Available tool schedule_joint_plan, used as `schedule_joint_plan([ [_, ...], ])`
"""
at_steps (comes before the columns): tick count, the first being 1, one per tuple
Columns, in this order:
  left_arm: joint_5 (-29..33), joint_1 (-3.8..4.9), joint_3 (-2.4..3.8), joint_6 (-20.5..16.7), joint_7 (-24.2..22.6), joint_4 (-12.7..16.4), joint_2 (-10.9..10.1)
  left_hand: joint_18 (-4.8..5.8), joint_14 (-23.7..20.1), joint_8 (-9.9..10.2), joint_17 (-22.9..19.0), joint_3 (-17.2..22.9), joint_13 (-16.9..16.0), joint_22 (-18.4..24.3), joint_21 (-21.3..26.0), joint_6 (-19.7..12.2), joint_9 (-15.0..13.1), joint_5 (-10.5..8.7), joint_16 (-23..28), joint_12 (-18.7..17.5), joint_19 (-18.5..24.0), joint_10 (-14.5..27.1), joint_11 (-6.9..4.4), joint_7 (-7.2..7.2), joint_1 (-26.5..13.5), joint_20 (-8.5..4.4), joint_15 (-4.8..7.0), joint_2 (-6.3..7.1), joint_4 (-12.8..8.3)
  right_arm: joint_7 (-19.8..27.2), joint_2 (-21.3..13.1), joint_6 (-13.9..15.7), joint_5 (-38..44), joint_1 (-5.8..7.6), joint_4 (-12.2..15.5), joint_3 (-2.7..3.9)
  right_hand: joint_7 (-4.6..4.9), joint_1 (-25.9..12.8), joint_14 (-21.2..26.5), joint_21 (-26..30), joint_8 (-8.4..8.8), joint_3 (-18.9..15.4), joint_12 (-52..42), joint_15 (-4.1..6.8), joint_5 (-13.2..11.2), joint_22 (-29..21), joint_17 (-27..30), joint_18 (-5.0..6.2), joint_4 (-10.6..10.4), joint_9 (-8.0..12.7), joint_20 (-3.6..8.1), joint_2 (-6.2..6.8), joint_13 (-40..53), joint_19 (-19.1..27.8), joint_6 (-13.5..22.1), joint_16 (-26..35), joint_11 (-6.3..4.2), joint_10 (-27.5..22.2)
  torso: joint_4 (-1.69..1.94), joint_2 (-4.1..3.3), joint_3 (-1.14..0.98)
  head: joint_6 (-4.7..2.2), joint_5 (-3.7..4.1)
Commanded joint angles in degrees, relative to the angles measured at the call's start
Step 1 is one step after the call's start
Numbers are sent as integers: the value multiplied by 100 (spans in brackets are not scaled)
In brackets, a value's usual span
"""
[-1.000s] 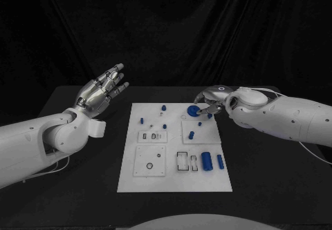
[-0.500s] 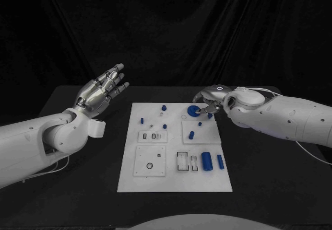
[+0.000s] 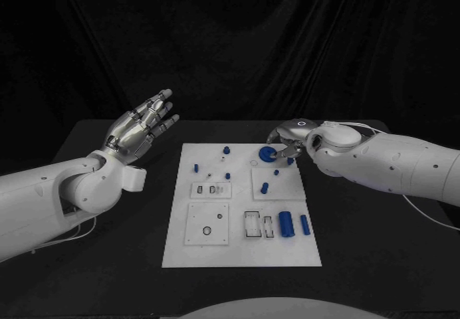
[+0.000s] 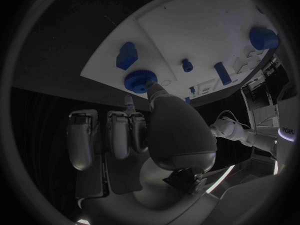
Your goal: Assemble the parts on the task board
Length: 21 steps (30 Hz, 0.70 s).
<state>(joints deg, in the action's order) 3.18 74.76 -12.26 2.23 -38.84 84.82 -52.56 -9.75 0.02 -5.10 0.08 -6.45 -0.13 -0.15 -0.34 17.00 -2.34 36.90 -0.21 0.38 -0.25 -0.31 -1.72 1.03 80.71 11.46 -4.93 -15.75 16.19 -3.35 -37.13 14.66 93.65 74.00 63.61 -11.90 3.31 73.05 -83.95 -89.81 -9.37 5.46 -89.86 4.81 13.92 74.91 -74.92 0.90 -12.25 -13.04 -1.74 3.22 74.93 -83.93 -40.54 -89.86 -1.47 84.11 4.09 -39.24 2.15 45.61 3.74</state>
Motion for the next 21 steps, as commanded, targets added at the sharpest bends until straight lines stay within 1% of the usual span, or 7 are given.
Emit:
schedule_joint_plan([
  [1,-4,-10,6,98,-147,-1,12,-44,-2,-24,-8,40,-2,-1,15,47,-8,33,21,-23,4,-12,31,7,64,39,-41,-24,9,-85,32,-98,47,-39,-43,2,-2,-4,-605,-19,3,-15,-14,37,-48,1509,-1508,-90,31,5,39,-49,1507,-607,-60,-14,-7,589,2,-2,1,15,-1],
  [6,-4,-16,6,107,-142,-27,17,-44,-2,-24,-8,40,-2,-1,15,47,-8,33,21,-23,4,-12,31,7,64,39,-41,-24,9,-51,80,-92,47,-79,-82,2,4,0,-605,-19,-7,-14,-14,34,-82,1509,-1508,-90,43,2,37,-59,1507,-607,-108,-14,-2,589,2,-3,1,25,-4],
  [12,-4,-26,6,118,-141,-43,26,-44,-2,-25,-8,46,-2,-1,15,45,-7,41,21,-24,5,-11,32,7,69,42,-44,-27,8,-22,122,-119,47,-107,-112,2,17,38,-605,-19,-93,0,-14,28,-28,1509,-1508,-90,107,-46,29,-90,1507,-607,-381,-14,11,589,2,-1,1,43,8],
  [16,-4,-33,6,133,-127,-52,33,-44,-2,-25,-8,46,-2,-1,15,45,-7,41,21,-24,5,-11,32,7,69,42,-44,-27,8,-1,143,-137,47,-121,-120,2,5,102,-605,-19,-154,36,-14,35,163,1509,-1508,-90,193,-119,32,-112,1507,-607,-607,-14,6,589,1,-1,0,56,3],
  [17,-4,-35,6,135,-122,-54,34,-44,-2,-25,-8,46,-2,-1,15,45,-7,41,21,-24,5,-11,32,7,69,42,-44,-27,8,2,146,-146,47,-124,-122,2,3,114,-605,-19,-179,46,-14,37,242,1509,-1508,-90,211,-143,34,-115,1507,-607,-671,-14,2,589,1,-2,-1,58,2],
  [18,-4,-36,6,136,-119,-56,35,-43,-2,-25,-8,49,-1,0,16,43,-7,44,21,-24,5,-9,32,7,71,43,-45,-29,7,6,148,-154,47,-127,-124,2,-1,137,-605,-19,-219,66,-14,44,379,1509,-1508,-90,244,-193,41,-118,1507,-607,-780,-14,-2,589,0,-1,-2,62,1],
  [21,-4,-41,6,139,-110,-63,35,-43,-2,-25,-8,49,-1,0,16,43,-7,44,21,-24,5,-9,32,7,71,43,-45,-29,7,20,149,-171,47,-135,-127,2,-15,177,-605,-19,-274,106,-14,55,565,1509,-1508,-90,307,-288,53,-125,1507,-607,-923,-14,-16,589,1,-1,1,73,-11],
])
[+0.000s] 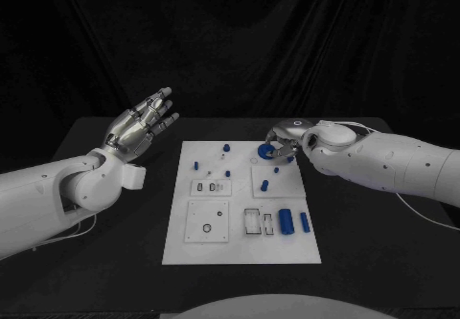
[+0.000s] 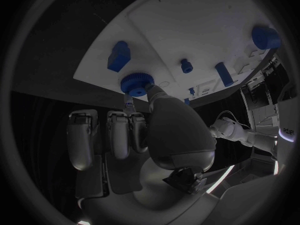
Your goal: Assemble the parts on the task board
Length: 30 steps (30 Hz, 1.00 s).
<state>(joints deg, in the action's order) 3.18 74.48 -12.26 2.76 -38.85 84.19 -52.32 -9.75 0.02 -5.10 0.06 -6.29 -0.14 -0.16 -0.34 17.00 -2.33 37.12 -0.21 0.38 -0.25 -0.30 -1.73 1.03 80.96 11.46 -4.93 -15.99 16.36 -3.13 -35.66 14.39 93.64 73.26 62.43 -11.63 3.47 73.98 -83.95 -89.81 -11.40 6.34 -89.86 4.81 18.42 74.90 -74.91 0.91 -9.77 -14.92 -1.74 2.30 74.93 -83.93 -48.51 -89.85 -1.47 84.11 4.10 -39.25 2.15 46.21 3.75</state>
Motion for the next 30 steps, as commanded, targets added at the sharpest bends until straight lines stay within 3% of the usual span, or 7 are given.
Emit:
schedule_joint_plan([
  [1,-4,-14,6,87,-107,-3,11,-43,-2,-25,-6,33,0,0,16,43,-8,22,21,-24,6,-9,33,7,46,43,-45,-4,-9,4,0,-146,48,-63,-9,-25,-35,97,-605,-19,-85,29,-14,59,165,1510,-1509,-91,79,-129,57,-34,1507,-607,-157,-15,-18,589,0,0,2,15,-13],
  [3,-4,-17,6,89,-102,-9,9,-43,-2,-25,-6,33,0,0,16,43,-8,22,21,-24,6,-9,33,7,46,43,-45,-4,-9,17,-3,-149,48,-67,-7,-25,-39,117,-605,-19,-106,43,-14,65,239,1510,-1509,-91,105,-164,60,-30,1507,-607,-197,-15,-21,589,1,0,3,17,-14],
  [6,-4,-24,6,94,-93,-18,7,-43,-2,-25,-6,33,0,0,16,43,-8,22,21,-24,6,-9,33,7,46,43,-45,-4,-9,46,-16,-129,48,-71,11,-25,-64,216,-605,-19,-298,122,-14,91,802,1510,-1509,-91,257,-393,89,-11,1507,-607,-382,-15,-45,589,-1,1,2,22,-21],
  [9,-4,-32,6,105,-86,-23,2,-42,-2,-22,-6,39,0,0,16,31,-6,27,21,-25,5,-8,34,8,51,46,-47,-8,-10,72,-40,-85,48,-72,56,-25,-56,219,-605,-19,-372,175,-14,95,1138,1510,-1509,-91,318,-520,93,15,1507,-607,-373,-15,-38,589,-1,1,1,29,-27],
  [12,-4,-36,6,111,-75,-23,-6,-42,-2,-22,-6,39,0,0,16,31,-6,27,21,-25,5,-8,34,8,51,46,-47,-8,-10,87,-63,-35,48,-72,119,-25,-44,187,-605,-19,-405,206,-14,88,1291,1510,-1509,-91,331,-594,89,35,1507,-607,-353,-15,-33,589,-1,2,0,21,-7],
  [20,-4,-40,6,148,-42,-19,-14,-42,-2,-27,-6,54,-1,-1,15,41,-7,39,21,-23,5,-13,41,14,61,51,-55,-16,-13,146,-156,149,48,-16,384,-24,-41,132,-605,-19,-452,239,-14,81,1452,1510,-1509,-91,331,-682,82,71,1507,-607,-357,-15,-27,589,-6,-1,-4,15,-37],
  [30,-4,-42,6,137,6,-16,-12,-41,-2,-48,-6,92,-11,-2,14,78,-12,53,21,-14,3,-40,86,55,89,66,-85,-15,-22,138,-143,108,-60,130,525,-24,-35,116,-605,-19,-463,257,-14,78,1514,1510,-1509,-91,332,-712,80,84,1507,-607,-349,-15,-28,589,-8,4,7,20,-74],
])
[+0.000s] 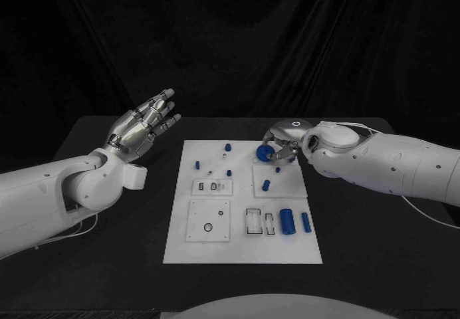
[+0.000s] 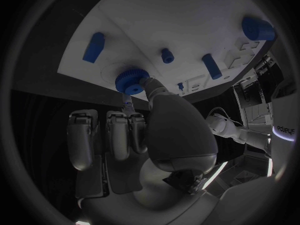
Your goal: Assemble the parts on the task board
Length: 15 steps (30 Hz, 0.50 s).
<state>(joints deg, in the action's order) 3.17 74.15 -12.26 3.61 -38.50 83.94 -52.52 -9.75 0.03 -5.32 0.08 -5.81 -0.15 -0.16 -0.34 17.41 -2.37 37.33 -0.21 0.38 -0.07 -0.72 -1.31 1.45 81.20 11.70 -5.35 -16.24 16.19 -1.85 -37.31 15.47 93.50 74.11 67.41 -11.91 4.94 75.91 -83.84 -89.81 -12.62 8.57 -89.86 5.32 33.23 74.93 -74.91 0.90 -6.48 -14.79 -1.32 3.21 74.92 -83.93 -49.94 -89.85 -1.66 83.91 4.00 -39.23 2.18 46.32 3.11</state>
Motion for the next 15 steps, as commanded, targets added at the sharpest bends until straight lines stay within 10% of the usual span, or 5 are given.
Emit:
schedule_joint_plan([
  [1,-3,-9,6,42,-26,7,11,-41,-3,-32,-8,48,-11,-1,15,48,-9,33,21,-13,-15,-1,52,20,69,46,-49,13,-7,10,37,-13,-53,58,30,4,-178,-83,-616,-19,-340,35,-14,24,35,1507,-1509,-90,1,-729,37,-4,1508,-607,-200,-15,-8,609,5,2,1,10,-11],
  [15,-3,-9,6,30,14,5,26,-40,-3,-36,-8,56,-12,-2,14,54,-10,37,21,-12,-15,-5,59,27,73,52,-57,14,-7,169,447,-78,-86,176,-46,6,-167,-109,-616,-19,-343,43,-14,11,10,1507,-1509,-90,-12,-746,30,-2,1508,-607,-194,-15,-2,609,10,-2,-1,21,-33],
])
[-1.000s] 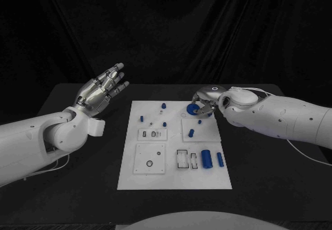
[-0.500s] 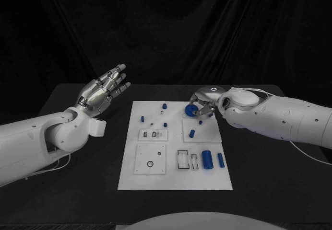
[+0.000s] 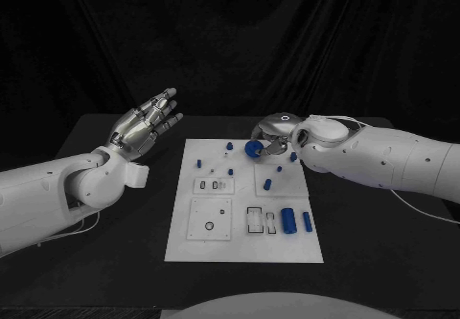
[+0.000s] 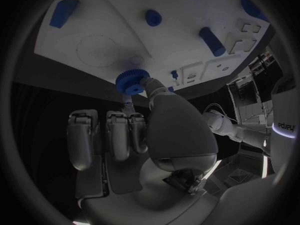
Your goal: Assemble the parts on the task board
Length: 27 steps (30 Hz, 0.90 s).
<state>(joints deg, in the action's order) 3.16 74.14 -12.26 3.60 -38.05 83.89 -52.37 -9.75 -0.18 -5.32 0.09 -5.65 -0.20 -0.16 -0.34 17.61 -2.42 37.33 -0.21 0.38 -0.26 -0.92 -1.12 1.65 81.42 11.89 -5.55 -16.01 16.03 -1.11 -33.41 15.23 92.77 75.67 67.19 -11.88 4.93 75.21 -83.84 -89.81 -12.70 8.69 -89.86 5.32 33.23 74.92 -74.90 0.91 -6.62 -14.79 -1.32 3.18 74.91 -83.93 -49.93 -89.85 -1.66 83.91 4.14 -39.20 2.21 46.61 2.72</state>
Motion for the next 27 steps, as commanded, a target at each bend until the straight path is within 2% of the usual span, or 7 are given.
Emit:
schedule_joint_plan([
  [1,-2,-8,6,30,-30,11,11,-40,18,-36,-9,41,-7,-2,14,33,-5,37,21,-12,4,14,40,7,51,33,-37,-8,9,106,90,-64,-14,24,-34,3,-166,-39,-616,-19,-335,30,-14,11,10,1508,-1510,-91,2,-746,30,0,1509,-607,-195,-15,-2,609,-2,-5,-4,-8,11],
  [10,-2,-8,6,31,-19,2,37,-40,18,-36,-9,41,-7,-2,14,33,-5,37,21,-12,4,14,40,7,51,33,-37,-8,9,182,425,-127,-16,36,-165,4,-162,-40,-616,-19,-331,40,-14,2,-11,1508,-1510,-91,3,-753,24,1,1509,-607,-183,-15,-1,609,17,-5,-2,-3,62],
  [19,-2,-8,6,41,-9,-12,64,-40,18,-38,-9,44,-7,-2,14,35,-5,37,20,-12,4,14,41,8,52,35,-41,-7,9,210,765,-189,-16,35,-374,4,-152,-42,-616,-19,-302,69,-14,-16,-57,1508,-1510,-91,14,-762,9,8,1509,-607,-130,-15,7,609,7,-4,11,35,82],
  [27,-2,-8,6,73,-17,-53,116,-39,18,-38,-9,49,-6,-2,14,29,-4,39,21,-13,4,16,42,10,55,37,-45,-7,10,239,1021,-246,-16,30,-559,5,-131,-63,-616,-19,-240,105,-14,-40,-144,1508,-1510,-91,18,-757,-14,23,1509,-607,-52,-15,26,609,9,-4,7,58,102],
])
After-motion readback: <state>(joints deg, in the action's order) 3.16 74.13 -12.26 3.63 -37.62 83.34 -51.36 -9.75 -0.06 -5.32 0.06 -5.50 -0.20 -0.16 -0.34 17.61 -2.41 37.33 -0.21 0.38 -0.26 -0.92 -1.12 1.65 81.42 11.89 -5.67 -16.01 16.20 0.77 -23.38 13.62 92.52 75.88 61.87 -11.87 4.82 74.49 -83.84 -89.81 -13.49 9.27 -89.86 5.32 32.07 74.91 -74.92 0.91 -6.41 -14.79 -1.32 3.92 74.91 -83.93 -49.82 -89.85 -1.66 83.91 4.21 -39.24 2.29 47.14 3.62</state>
